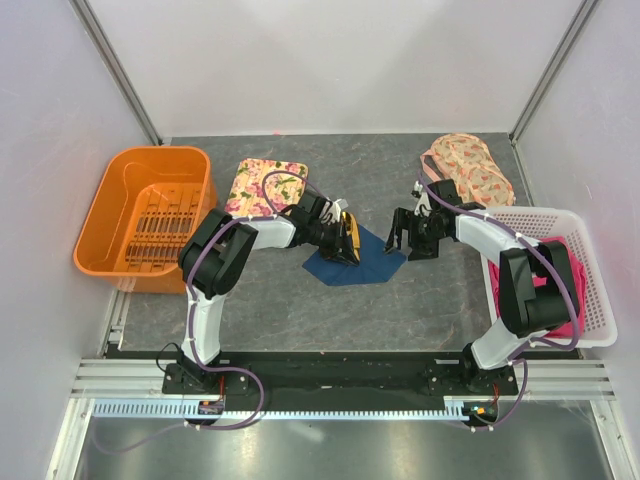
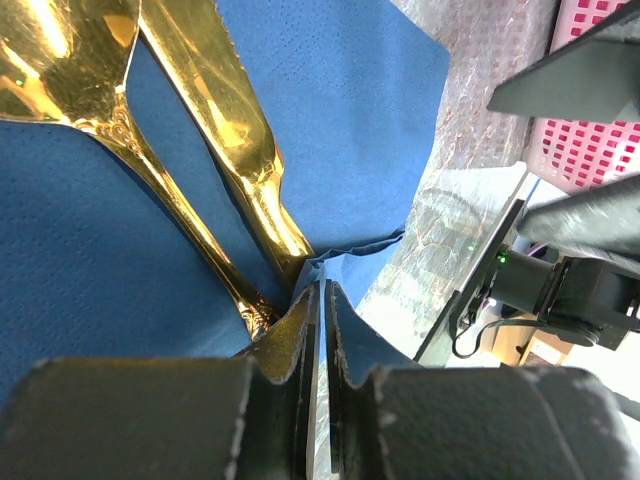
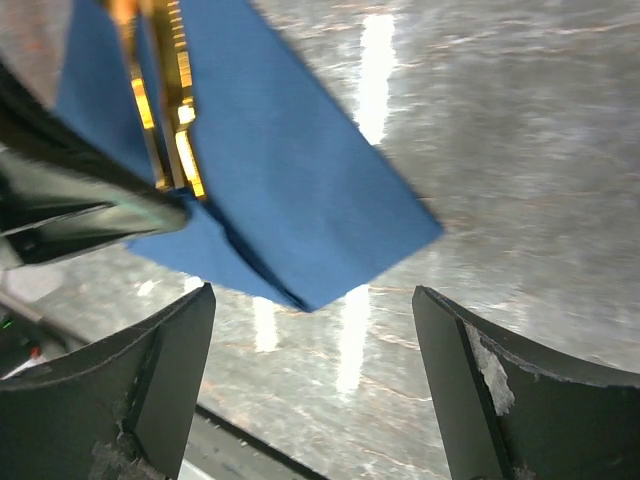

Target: Place the utensils on the paper napkin and roll it up

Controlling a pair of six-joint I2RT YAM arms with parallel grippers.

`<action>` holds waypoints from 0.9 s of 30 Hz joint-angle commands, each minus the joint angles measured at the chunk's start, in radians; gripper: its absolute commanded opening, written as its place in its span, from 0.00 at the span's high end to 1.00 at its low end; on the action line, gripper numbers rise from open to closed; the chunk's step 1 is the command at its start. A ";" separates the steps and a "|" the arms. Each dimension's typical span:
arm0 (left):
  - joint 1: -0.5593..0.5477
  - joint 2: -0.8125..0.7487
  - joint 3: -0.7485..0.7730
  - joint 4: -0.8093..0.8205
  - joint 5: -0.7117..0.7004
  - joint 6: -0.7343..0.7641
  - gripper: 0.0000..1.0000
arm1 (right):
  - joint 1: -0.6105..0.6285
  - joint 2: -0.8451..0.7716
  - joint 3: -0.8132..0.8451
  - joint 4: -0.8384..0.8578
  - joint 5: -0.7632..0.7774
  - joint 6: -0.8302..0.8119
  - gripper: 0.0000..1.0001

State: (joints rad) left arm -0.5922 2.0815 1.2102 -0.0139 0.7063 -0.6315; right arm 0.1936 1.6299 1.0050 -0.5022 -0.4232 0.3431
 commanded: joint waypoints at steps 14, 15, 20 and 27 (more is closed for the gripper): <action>-0.003 0.009 0.022 -0.011 -0.018 0.013 0.89 | -0.011 0.148 -0.028 0.099 -0.060 0.045 0.13; -0.003 0.011 0.023 -0.009 -0.018 0.015 0.89 | -0.010 0.154 -0.031 0.108 -0.083 0.054 0.15; -0.003 0.008 0.018 -0.011 -0.018 0.018 0.89 | -0.008 0.185 -0.042 0.177 -0.222 0.102 0.19; -0.003 0.009 0.017 -0.008 -0.018 0.018 0.89 | -0.011 0.139 -0.097 0.353 -0.374 0.224 0.24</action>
State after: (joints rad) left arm -0.5922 2.0815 1.2110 -0.0189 0.7063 -0.6315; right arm 0.1795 1.7828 0.9501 -0.2703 -0.6872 0.4858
